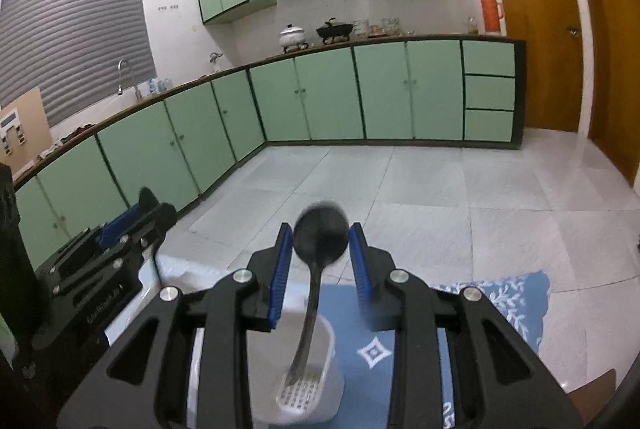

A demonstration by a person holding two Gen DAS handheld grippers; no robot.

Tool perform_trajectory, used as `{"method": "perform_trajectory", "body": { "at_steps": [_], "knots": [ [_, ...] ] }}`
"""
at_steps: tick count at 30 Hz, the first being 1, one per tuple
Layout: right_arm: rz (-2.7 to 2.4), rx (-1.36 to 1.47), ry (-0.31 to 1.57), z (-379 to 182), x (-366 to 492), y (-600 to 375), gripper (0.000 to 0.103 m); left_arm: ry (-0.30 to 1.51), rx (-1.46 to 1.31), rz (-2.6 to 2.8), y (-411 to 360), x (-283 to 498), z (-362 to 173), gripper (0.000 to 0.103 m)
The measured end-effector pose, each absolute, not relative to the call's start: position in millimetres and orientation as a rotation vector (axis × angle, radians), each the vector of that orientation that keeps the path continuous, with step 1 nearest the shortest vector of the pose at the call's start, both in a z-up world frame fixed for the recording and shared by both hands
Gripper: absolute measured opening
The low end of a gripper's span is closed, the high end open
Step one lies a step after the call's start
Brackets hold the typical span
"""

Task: Organize utensils
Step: 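Lift both spoons and drop them into the white utensil holder, then lower the left gripper onto a black chopstick while the right gripper grasps a wooden chopstick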

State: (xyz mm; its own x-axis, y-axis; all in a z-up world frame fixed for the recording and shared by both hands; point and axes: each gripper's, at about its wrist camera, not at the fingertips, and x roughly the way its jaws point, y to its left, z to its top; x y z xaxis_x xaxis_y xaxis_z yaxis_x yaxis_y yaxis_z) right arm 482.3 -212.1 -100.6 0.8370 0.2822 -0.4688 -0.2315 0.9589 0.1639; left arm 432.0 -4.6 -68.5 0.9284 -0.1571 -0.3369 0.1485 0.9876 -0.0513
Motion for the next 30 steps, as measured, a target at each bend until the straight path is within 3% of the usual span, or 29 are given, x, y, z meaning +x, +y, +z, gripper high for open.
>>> {"method": "perform_trajectory", "body": {
  "at_steps": [4,6,8,14,20,30],
  "knots": [
    [0.283,0.119,0.512,-96,464,-219,0.032,0.346,-0.024,-0.162,3,411,-63,0.036],
    [0.282,0.129,0.517,-95,448,-224,0.037,0.345,-0.025,-0.165,7,399,-59,0.041],
    [0.275,0.142,0.526,-95,428,-230,0.046,0.358,-0.024,-0.165,11,378,-55,0.05],
    [0.269,0.137,0.578,-117,347,-240,0.069,0.459,-0.04,-0.165,25,311,-67,0.059],
    [0.231,0.149,0.71,-163,262,-241,0.081,0.63,-0.025,-0.165,27,241,-116,0.07],
    [0.221,0.094,0.817,-202,176,-223,0.082,0.809,-0.026,-0.193,21,164,-170,0.076]
  ]
}}
